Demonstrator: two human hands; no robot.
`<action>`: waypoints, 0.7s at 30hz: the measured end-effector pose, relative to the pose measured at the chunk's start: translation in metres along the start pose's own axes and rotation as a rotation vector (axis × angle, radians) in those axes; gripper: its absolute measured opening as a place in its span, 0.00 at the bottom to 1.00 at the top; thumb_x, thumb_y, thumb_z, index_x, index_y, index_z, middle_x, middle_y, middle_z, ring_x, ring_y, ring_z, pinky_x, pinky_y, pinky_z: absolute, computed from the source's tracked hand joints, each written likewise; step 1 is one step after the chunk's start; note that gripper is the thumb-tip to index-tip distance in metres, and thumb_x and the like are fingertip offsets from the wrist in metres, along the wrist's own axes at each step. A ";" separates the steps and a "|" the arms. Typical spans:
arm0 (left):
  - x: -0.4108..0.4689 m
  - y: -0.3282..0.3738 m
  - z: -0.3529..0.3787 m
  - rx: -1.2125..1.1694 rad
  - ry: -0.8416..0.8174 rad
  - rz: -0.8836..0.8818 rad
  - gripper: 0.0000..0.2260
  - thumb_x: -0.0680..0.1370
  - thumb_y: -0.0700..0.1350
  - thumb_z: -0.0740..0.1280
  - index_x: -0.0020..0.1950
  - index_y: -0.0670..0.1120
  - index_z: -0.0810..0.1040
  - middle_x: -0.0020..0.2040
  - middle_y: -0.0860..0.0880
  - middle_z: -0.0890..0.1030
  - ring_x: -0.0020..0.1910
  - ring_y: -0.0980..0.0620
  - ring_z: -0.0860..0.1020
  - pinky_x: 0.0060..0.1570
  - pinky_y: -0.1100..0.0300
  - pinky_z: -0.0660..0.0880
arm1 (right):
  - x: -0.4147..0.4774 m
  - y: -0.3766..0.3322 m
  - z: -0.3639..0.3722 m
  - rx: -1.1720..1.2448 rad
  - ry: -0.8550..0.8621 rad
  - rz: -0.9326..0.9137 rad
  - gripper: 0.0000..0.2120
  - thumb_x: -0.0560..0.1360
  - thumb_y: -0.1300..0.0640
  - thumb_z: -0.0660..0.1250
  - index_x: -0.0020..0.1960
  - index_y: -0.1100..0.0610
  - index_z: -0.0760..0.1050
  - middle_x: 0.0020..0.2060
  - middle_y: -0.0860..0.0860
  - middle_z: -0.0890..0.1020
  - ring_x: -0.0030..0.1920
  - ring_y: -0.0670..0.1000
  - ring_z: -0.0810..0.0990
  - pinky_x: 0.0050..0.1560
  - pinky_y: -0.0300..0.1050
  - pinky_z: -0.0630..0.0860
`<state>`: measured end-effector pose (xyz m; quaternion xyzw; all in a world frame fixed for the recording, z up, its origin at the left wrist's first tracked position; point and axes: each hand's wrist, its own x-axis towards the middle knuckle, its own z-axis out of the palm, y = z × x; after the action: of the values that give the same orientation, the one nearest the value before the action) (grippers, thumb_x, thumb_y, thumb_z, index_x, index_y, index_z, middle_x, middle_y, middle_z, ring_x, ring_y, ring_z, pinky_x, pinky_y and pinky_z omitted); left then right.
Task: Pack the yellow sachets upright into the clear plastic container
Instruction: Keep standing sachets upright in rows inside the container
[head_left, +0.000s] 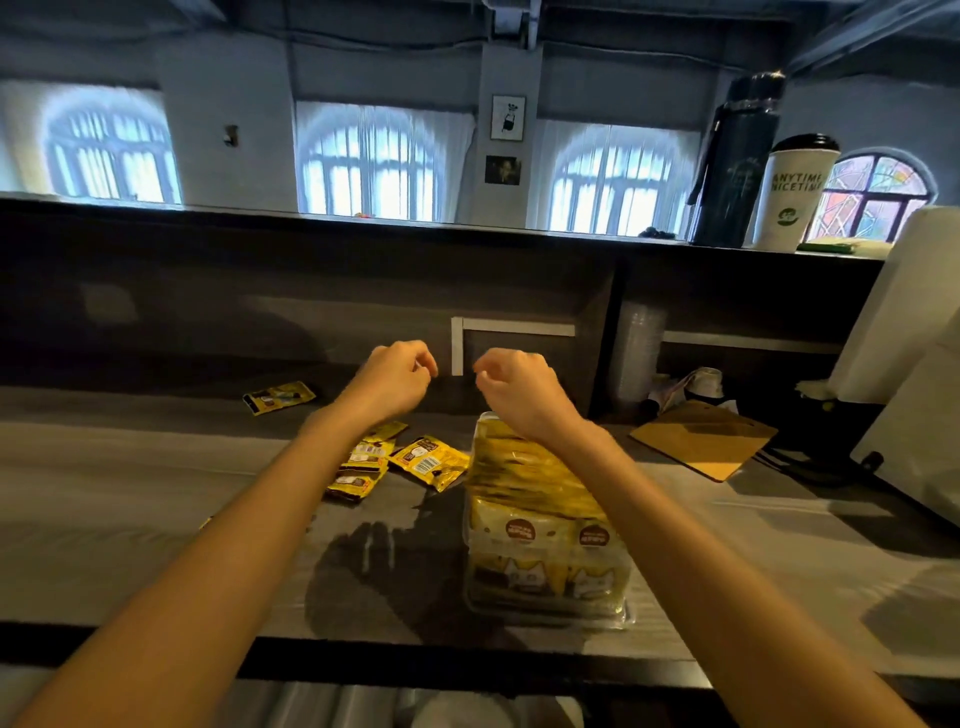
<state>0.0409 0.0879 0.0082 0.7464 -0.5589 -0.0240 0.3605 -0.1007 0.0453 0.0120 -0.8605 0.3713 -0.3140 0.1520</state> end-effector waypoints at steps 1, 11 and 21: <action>-0.006 -0.006 -0.007 0.025 0.037 -0.037 0.11 0.80 0.39 0.56 0.56 0.44 0.76 0.56 0.42 0.77 0.51 0.49 0.74 0.47 0.57 0.70 | -0.003 -0.014 0.007 0.048 0.014 -0.007 0.14 0.79 0.58 0.56 0.58 0.62 0.76 0.54 0.58 0.80 0.54 0.57 0.78 0.57 0.54 0.76; -0.089 -0.118 -0.032 0.532 -0.212 -0.478 0.14 0.80 0.43 0.58 0.62 0.40 0.73 0.63 0.38 0.75 0.62 0.41 0.74 0.58 0.52 0.71 | -0.029 -0.071 0.127 0.019 -0.361 0.002 0.15 0.77 0.64 0.56 0.61 0.65 0.72 0.60 0.63 0.75 0.62 0.62 0.73 0.55 0.51 0.72; -0.100 -0.148 -0.002 0.471 -0.316 -0.491 0.32 0.74 0.62 0.61 0.71 0.45 0.61 0.72 0.40 0.64 0.70 0.39 0.66 0.66 0.48 0.66 | -0.030 -0.048 0.151 -0.224 -0.442 0.022 0.12 0.76 0.59 0.58 0.54 0.65 0.75 0.52 0.61 0.79 0.54 0.60 0.77 0.50 0.50 0.74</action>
<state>0.1253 0.1914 -0.1106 0.9078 -0.4020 -0.0953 0.0718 0.0080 0.1038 -0.0909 -0.9157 0.3708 -0.0733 0.1365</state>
